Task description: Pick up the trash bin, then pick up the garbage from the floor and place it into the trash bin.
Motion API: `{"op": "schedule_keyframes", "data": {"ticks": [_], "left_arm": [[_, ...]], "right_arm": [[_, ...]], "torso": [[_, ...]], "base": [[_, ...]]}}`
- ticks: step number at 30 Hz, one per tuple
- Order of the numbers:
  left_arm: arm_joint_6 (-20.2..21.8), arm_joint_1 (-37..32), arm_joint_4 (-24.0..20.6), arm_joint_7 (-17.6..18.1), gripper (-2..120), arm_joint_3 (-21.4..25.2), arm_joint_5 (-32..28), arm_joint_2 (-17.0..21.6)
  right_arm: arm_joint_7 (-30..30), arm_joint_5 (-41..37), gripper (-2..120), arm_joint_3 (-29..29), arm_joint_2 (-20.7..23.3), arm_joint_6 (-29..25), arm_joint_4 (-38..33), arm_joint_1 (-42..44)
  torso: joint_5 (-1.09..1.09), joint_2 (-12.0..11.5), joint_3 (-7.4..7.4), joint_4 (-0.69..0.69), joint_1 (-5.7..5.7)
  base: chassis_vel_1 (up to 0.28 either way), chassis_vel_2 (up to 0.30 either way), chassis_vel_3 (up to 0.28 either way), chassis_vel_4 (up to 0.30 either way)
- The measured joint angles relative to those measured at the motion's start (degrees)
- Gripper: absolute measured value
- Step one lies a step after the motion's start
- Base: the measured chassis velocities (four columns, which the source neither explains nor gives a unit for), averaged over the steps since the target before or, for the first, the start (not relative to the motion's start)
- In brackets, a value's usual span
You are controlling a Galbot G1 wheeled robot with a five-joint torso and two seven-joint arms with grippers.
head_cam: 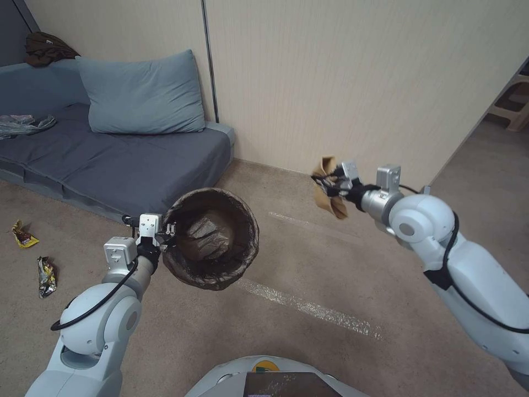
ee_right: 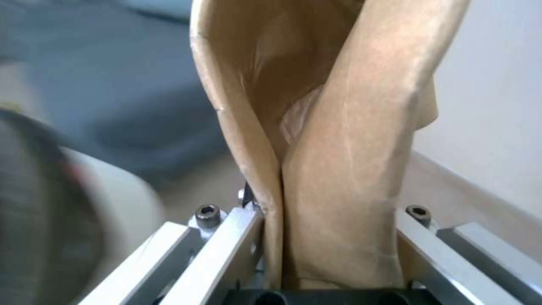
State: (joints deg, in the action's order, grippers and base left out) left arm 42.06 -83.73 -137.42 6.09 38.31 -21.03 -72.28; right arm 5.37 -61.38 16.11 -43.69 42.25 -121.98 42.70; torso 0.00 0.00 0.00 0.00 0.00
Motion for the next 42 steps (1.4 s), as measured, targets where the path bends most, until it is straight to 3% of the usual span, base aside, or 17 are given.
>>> {"op": "schedule_keyframes", "data": {"ticks": [3, 7, 11, 13, 19, 28, 35, 42], "left_arm": [[0.05, 0.03, 0.67, 0.16, 0, -0.13, -0.28, -0.09], [0.07, -0.1, 0.39, 1.41, 0, 0.18, -1.79, -0.18], [0.07, -0.31, -0.3, 1.69, 0, 0.53, -2.17, -0.19], [0.09, -0.63, -1.1, 2.08, 0, 1.0, -2.17, -0.32], [0.1, -1.02, -1.74, 2.6, 0, 1.12, -1.55, -0.51], [0.1, -0.81, -1.58, 2.49, 0, 0.96, -0.76, -0.9], [0.1, -0.77, -1.84, 2.22, 0, 1.3, -0.65, -0.96], [0.1, -0.74, -2.06, 1.91, 0, 1.91, -0.94, -0.94]], "right_arm": [[-0.02, -4.58, 5, -3.61, 0.39, -0.02, -1.71, -4.84], [2.68, -15.29, 5, -17.0, -0.45, -0.03, -2.71, -18.79], [4.3, -18.35, 5, -22.52, -1.61, -0.03, -2.67, -24.84], [7.73, -23.82, 5, -28.73, -3.93, -0.06, -2.67, -31.3], [11.88, -31.18, 5, -37.3, -7.85, -0.08, -2.68, -37.56], [13.88, -33.48, 5, -45.32, -11.04, -0.11, -1.33, -40.26], [14.71, -30.17, 5, -49.46, -13.98, -0.12, 3.78, -39.39], [14.83, -28.69, 30, -49.93, -15.24, -0.12, 6.8, -38.39]], "torso": [[-0.01, 0.0, 0.0, 0.01, 0.0], [-0.01, 0.0, 0.0, 0.0, 0.0], [-0.01, 0.0, 0.0, 0.01, 0.0], [-0.03, 0.0, 0.0, 0.03, 0.0], [-0.01, 0.0, 0.0, 0.01, 0.0], [-0.01, 0.0, 0.0, 0.0, 0.0], [0.0, 0.0, 0.01, 0.0, 0.0], [0.0, 0.0, 0.01, 0.01, 0.0]], "base": [[0.0, 0.0, 0.0, 0.0], [0.0, 0.0, 0.0, 0.0], [0.0, 0.0, 0.0, 0.0], [0.0, 0.0, 0.0, 0.0], [0.0, 0.0, 0.0, 0.0], [0.0, 0.0, 0.0, 0.0], [0.0, 0.0, 0.0, 0.0], [0.0, 0.0, 0.0, 0.0]]}}
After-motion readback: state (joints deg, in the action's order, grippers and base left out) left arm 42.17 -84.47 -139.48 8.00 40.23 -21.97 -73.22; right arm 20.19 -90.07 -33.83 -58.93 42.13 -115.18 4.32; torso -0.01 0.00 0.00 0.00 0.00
